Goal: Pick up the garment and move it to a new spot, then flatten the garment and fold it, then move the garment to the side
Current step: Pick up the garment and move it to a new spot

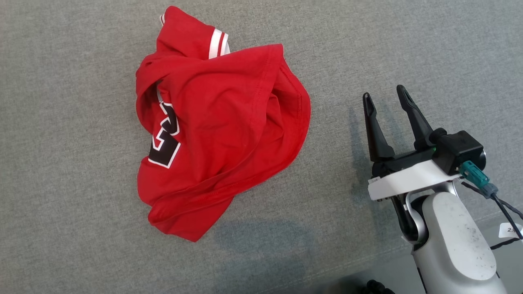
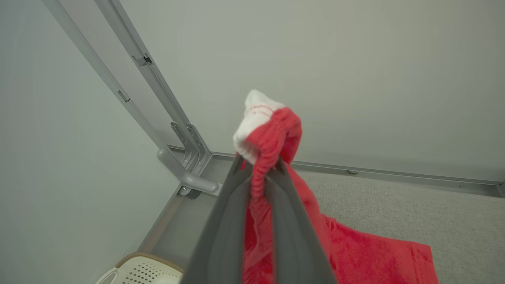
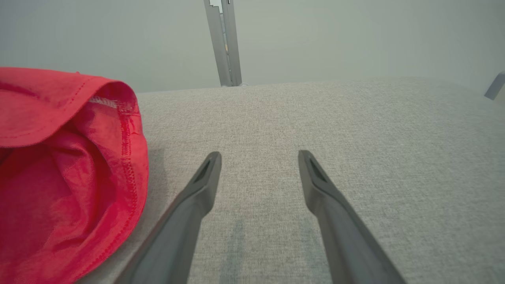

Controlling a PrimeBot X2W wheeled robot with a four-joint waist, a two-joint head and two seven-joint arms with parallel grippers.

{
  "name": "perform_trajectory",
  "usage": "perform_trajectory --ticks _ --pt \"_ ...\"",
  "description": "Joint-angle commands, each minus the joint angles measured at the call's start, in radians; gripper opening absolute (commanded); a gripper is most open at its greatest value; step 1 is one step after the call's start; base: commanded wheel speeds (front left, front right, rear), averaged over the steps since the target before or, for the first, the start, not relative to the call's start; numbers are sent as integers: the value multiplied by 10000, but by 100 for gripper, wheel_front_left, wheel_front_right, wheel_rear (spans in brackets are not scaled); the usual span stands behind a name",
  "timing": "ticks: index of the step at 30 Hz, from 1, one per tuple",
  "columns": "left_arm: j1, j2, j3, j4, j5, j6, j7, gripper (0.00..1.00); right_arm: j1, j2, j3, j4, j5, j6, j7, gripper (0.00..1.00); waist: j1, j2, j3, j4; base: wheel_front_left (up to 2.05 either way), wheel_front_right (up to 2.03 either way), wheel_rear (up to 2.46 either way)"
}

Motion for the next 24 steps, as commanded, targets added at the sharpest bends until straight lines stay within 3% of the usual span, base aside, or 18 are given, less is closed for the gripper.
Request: perform_trajectory --ticks 1,8,9,10,11,12,16,24 --pt "249 -194 59 97 -267 -122 90 0 -138 -29 25 -48 -37 1 -33 100 -1 -1 63 18 0 0 0" --pt "822 -1026 24 536 -1043 -626 88 0 -217 -29 -2 -27 -126 1 -33 100 -1 -1 145 35 0 0 0" --pt "855 -1102 42 633 -1163 -679 171 5 -215 -34 1 -13 -132 1 -33 100 -1 -1 138 27 0 0 0" --pt "884 -1155 1 806 -1251 -759 292 40 -205 -26 -1 7 -140 1 -33 100 -1 -1 113 17 0 0 0" --pt "869 -1167 -43 921 -1256 -743 383 89 -186 -27 -18 8 -153 1 -33 100 -1 -1 93 19 0 0 0" --pt "829 -1179 -86 979 -1254 -768 439 100 -167 -29 -36 20 -162 1 -33 100 -1 -1 63 27 0 0 0" --pt "608 -1303 -143 1349 -1352 -861 456 100 -14 -27 -76 68 -187 1 -32 100 -1 -1 -177 136 0 0 0" --pt "337 -1137 -618 1509 -1115 -1543 637 100 421 -32 -179 232 -330 1 -33 100 -1 -1 -1254 554 0 0 0"
